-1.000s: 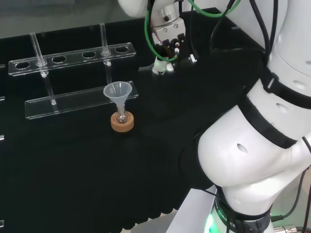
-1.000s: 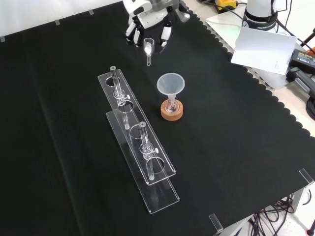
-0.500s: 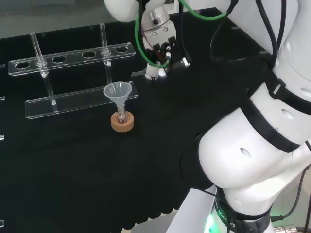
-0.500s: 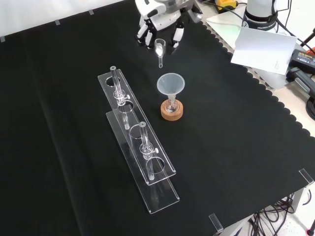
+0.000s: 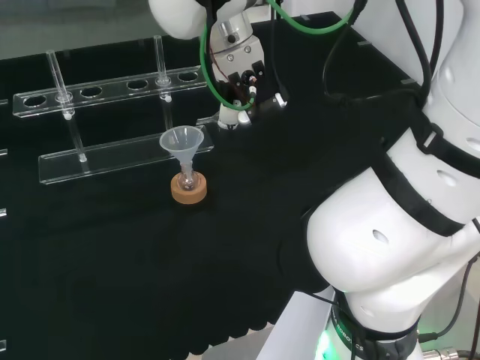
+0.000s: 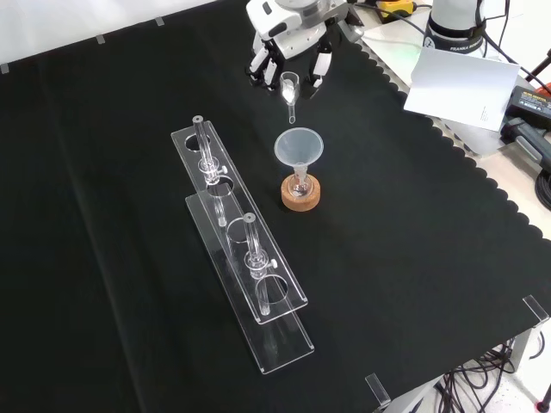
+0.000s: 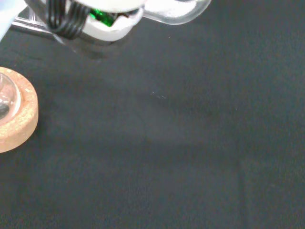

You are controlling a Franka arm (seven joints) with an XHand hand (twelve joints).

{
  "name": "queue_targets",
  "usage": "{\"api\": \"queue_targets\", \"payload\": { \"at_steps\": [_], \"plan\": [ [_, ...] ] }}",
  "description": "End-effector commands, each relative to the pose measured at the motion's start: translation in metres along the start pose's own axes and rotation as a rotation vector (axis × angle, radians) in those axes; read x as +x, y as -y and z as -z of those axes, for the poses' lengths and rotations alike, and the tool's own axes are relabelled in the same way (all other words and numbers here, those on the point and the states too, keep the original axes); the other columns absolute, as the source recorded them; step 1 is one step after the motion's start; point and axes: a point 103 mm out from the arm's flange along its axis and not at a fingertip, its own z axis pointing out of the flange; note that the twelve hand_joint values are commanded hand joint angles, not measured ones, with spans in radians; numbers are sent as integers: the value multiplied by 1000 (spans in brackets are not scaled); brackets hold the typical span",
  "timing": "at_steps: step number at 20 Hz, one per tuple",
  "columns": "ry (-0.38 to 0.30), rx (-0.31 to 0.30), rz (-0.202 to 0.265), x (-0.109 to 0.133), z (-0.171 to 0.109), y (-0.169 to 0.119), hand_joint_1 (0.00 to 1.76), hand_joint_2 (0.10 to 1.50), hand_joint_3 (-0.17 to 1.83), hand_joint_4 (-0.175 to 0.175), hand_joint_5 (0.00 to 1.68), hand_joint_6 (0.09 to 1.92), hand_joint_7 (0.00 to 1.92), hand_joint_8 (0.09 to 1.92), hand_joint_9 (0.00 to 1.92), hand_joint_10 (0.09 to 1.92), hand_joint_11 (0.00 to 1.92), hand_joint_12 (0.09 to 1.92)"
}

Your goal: Pour all the NaCl from the weighing funnel into the round-bottom flask.

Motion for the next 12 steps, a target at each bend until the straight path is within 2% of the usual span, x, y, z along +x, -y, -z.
{"api": "queue_targets", "payload": {
  "at_steps": [1,12],
  "plan": [
    [33,3,4,6,3,1,1125,743,458,175,1328,492,648,679,1093,269,1029,926],
    [117,20,-7,15,7,3,1125,744,457,175,1328,494,644,678,1095,264,1031,924]
  ]
}}
